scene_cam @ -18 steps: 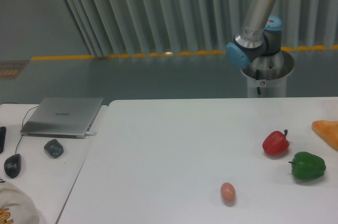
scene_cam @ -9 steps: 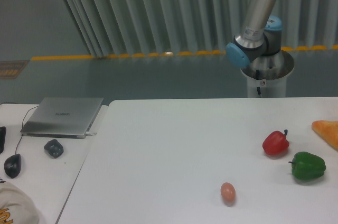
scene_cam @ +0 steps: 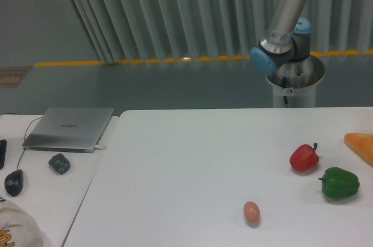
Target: Place the yellow pepper on the table
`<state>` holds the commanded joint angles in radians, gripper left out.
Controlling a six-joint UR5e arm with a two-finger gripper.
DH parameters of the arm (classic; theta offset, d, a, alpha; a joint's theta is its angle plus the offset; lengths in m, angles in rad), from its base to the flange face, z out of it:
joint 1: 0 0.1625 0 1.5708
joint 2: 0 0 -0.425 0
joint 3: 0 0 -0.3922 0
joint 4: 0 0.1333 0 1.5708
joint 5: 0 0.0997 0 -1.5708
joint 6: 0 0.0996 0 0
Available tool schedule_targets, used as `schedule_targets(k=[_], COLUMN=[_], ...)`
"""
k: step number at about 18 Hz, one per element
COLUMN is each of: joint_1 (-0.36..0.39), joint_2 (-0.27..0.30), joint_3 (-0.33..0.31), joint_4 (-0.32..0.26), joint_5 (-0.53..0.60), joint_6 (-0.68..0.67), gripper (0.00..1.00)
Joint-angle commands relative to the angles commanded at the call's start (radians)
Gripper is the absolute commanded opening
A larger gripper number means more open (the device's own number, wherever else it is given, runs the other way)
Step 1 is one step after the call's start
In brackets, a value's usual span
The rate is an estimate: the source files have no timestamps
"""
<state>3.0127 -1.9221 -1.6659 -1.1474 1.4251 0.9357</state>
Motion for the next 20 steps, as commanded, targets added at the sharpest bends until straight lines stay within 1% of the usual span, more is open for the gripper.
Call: schedule_targets(k=[4,7,8,10,13,15,16,18,20], joint_1=[0.000,-0.006,-0.009,-0.018,-0.046,-0.081,-0.109,-0.171,-0.231], joint_2=[0.015,0.047,0.066,0.100,0.178,0.230,0.245,0.261,0.250], joint_3=[0.002,0.009,0.011,0.024,0.043,0.045,0.041,0.037,0.034], joint_4=[-0.003,-0.015,-0.027,-0.076,-0.149,-0.169,-0.172,-0.169,-0.158], joint_5=[-0.002,-0.003,-0.003,-0.011,-0.063,-0.083,-0.083,-0.077,-0.075], joint_6=[0.000,0.000,0.000,0.000,0.000,-0.003,-0.011,-0.034,-0.070], gripper=[0.30,0.29,0.29,0.29,0.29,0.29,0.29,0.29,0.29])
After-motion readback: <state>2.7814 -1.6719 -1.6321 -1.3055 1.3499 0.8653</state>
